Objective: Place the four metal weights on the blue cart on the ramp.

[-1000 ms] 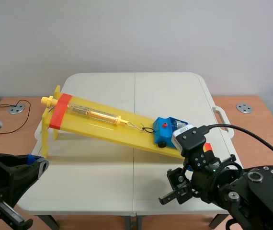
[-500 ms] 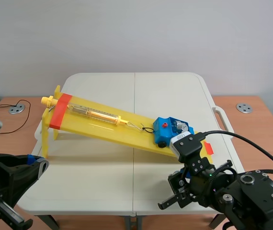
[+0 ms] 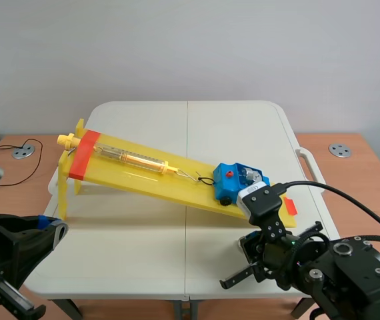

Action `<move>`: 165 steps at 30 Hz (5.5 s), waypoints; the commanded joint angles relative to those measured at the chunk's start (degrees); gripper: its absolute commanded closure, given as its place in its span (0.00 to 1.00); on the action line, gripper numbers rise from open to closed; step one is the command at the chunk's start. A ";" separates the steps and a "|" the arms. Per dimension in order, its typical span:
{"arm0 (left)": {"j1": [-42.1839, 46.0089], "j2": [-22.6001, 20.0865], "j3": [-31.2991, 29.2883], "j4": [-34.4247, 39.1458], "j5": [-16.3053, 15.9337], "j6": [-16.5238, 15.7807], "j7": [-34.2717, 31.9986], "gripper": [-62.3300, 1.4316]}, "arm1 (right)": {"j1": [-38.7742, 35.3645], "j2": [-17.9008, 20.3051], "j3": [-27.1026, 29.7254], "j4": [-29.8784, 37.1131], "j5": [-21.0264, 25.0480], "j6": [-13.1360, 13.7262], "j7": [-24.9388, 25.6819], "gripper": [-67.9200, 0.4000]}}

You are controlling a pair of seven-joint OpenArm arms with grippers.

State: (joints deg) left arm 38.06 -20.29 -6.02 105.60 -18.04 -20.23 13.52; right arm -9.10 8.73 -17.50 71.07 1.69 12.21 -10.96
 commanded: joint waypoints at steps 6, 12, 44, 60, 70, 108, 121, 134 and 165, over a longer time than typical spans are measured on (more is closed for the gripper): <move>-2.05 0.59 -0.85 4.04 -2.95 -2.05 -4.68 0.93 | 4.50 0.17 0.17 1.29 1.27 -1.95 4.92 0.98; -2.05 0.59 -0.85 4.04 -2.95 -2.05 -4.68 0.93 | 2.67 1.68 0.17 7.39 1.53 -1.95 2.69 0.98; -2.05 0.59 -0.85 4.04 -2.95 -2.08 -4.66 0.93 | -0.46 5.95 11.63 34.62 13.57 -1.03 -9.14 0.98; -2.05 0.59 -0.85 4.04 -2.95 -2.08 -4.66 0.93 | 9.81 2.97 6.69 22.95 12.81 -0.61 -9.20 0.98; -2.05 0.59 -0.85 4.04 -2.95 -2.08 -4.66 0.93 | 13.07 1.07 5.60 17.59 12.44 -0.17 -8.81 0.98; -2.05 0.59 -0.85 4.11 -3.80 -3.82 -4.66 0.93 | 2.58 10.34 15.34 32.06 22.62 8.28 -12.07 0.99; -7.52 7.58 2.49 8.83 3.43 -4.76 -1.49 0.94 | -20.94 16.70 31.76 41.81 27.52 17.44 -13.35 0.99; -17.42 12.55 13.55 7.54 17.84 3.17 -1.66 0.94 | -43.54 16.63 43.08 42.80 30.12 26.25 -12.87 0.98; -31.43 16.46 17.25 -10.32 27.80 13.51 -2.10 0.94 | -49.46 15.39 46.12 42.77 29.99 28.39 -12.28 0.98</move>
State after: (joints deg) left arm 7.79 -4.78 12.45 89.76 11.55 -9.02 17.56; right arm -58.89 22.37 26.28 108.55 27.75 38.83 -28.40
